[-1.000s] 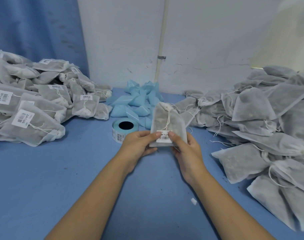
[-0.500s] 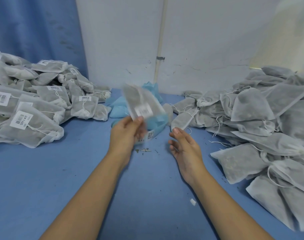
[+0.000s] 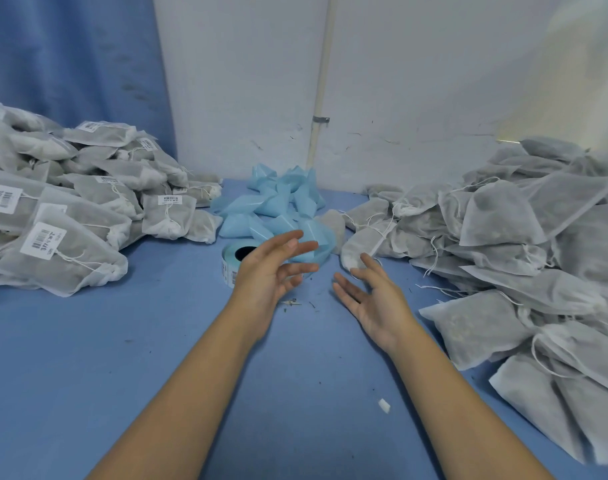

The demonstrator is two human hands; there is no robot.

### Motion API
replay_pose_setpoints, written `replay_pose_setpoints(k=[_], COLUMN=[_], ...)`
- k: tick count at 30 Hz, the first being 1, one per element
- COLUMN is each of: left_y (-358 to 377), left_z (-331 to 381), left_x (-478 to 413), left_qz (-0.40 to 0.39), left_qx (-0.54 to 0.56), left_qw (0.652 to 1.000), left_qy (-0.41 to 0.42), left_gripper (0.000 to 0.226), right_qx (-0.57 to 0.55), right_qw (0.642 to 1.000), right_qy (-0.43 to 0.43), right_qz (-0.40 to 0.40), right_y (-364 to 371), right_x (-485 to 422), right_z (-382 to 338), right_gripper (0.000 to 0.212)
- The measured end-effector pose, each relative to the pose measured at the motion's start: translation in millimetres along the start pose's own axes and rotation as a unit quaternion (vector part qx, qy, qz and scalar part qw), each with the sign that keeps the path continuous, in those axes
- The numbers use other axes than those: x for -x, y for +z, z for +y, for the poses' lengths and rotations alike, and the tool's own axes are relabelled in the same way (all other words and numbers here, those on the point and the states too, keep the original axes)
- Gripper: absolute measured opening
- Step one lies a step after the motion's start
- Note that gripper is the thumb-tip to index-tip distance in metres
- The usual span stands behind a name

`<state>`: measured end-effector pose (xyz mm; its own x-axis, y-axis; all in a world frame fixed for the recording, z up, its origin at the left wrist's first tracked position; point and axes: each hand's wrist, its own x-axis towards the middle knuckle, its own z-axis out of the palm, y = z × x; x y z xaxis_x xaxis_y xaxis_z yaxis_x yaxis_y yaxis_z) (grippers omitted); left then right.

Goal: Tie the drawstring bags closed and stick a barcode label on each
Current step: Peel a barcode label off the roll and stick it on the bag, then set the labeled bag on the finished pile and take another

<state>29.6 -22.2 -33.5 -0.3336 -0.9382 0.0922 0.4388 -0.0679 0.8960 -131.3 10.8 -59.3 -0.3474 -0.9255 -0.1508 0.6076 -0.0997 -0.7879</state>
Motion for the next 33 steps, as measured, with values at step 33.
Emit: replay_pose_setpoints(k=[33], left_y=[2], left_z=[-18], left_x=[1], left_qz=[0.031], left_qx=[-0.109], left_qw=[0.99], left_qy=[-0.083], left_gripper=[0.02], right_qx=[0.056], right_qw=[0.996], right_qy=[0.057], right_qz=[-0.05], right_y=[-2], right_x=[3], right_z=[-5], right_gripper=[0.027])
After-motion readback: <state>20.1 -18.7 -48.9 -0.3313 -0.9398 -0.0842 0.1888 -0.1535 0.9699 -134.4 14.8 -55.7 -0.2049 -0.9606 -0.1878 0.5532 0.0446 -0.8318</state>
